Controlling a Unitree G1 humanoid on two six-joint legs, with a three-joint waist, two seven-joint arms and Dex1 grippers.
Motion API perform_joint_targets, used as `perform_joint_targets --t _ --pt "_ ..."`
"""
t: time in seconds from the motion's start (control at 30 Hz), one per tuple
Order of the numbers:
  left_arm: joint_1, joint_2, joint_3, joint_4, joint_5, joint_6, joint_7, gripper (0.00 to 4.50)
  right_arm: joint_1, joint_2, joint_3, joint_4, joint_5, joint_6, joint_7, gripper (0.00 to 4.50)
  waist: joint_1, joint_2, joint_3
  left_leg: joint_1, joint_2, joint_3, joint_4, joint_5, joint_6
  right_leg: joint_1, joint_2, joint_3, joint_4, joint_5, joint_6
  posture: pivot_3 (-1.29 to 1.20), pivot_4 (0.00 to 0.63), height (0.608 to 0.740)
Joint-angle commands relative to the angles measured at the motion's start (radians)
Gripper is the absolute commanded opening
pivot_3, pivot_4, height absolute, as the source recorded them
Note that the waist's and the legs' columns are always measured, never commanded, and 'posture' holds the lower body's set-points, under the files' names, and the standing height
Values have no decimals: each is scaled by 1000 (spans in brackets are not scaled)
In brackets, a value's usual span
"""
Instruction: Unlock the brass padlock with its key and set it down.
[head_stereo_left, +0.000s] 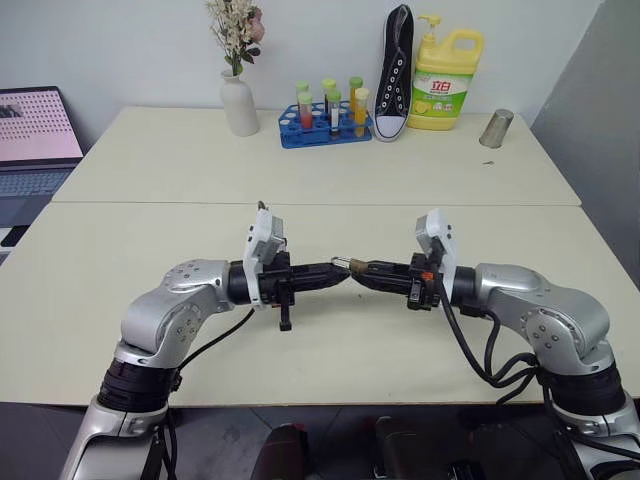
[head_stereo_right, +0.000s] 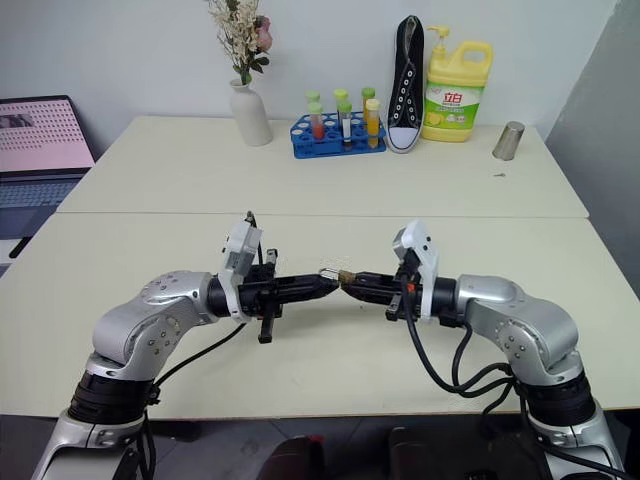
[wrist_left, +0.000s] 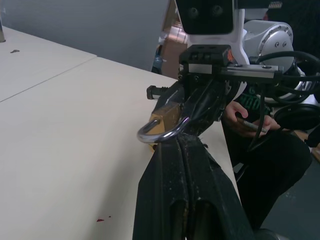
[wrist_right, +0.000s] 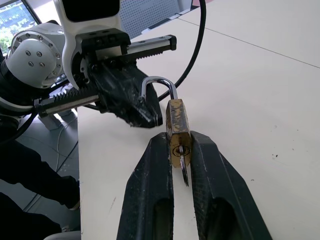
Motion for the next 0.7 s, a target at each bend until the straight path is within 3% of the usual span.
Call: perform_joint_targets --t 0.03,0.7 --pt "-15 4 45 -42 -44 28 15 0 -4 -3 -2 -19 3 -19 10 159 0 0 0 0 0 0 0 0 0 0 0 0 0 0 0 0 150 740" --pt "-30 -3 54 -41 -36 36 37 0 -2 -3 10 -21 -4 -20 17 159 0 0 0 0 0 0 0 0 0 0 0 0 0 0 0 0 150 740"
